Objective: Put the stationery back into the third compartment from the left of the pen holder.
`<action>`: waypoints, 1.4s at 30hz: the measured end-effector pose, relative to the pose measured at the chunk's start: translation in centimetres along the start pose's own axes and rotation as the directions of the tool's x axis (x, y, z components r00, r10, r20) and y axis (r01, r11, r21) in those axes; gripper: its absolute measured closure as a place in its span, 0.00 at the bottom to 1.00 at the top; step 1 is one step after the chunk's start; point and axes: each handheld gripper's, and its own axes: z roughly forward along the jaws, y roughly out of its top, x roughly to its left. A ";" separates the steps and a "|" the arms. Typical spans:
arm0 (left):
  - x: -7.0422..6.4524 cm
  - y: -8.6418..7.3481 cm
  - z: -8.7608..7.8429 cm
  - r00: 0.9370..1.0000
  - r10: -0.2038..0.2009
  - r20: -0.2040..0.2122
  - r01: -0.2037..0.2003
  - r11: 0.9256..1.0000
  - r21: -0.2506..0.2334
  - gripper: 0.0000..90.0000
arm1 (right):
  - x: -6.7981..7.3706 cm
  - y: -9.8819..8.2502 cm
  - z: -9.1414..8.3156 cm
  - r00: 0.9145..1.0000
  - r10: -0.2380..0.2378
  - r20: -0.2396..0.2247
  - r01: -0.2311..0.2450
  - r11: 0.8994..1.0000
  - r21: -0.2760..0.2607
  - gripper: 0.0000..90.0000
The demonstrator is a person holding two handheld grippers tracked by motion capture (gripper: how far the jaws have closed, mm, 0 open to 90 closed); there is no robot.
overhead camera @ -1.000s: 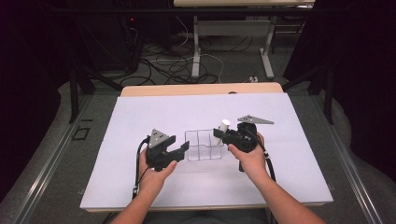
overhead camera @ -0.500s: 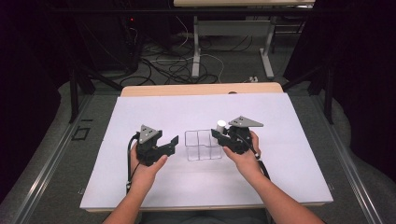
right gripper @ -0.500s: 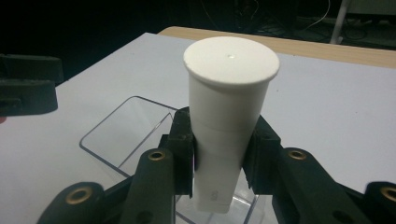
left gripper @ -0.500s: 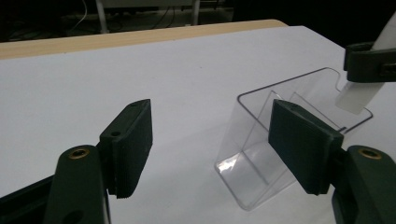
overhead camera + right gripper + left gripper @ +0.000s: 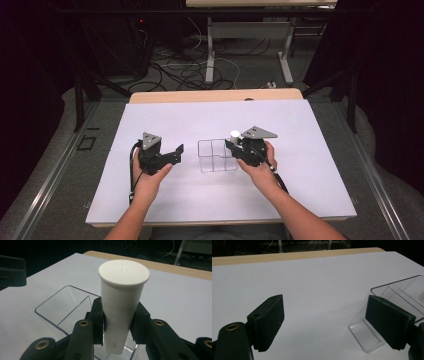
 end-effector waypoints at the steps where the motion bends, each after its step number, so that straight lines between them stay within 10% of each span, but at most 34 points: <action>1: 0.1 0.0 0.0 1.000 -0.004 0.000 0.004 1.000 0.001 0.17 | 0.0 -0.1 0.1 1.000 -0.002 0.001 0.002 1.000 0.000 0.75; 11: 0.8 -0.3 0.5 0.999 -0.047 0.010 0.046 0.999 0.025 0.00 | 0.0 -0.4 0.5 1.000 -0.005 -0.004 0.005 1.000 0.024 0.75; 28: 1.4 -0.7 0.8 0.998 -0.067 -0.009 0.068 0.997 0.049 0.00 | -0.1 -0.6 0.7 1.000 -0.008 -0.008 0.008 0.999 0.039 0.75; 42: 1.6 -0.7 0.8 0.998 -0.059 -0.017 0.060 0.997 0.054 0.00 | 0.0 0.2 -0.2 0.999 -0.033 -0.023 0.033 0.999 0.003 0.39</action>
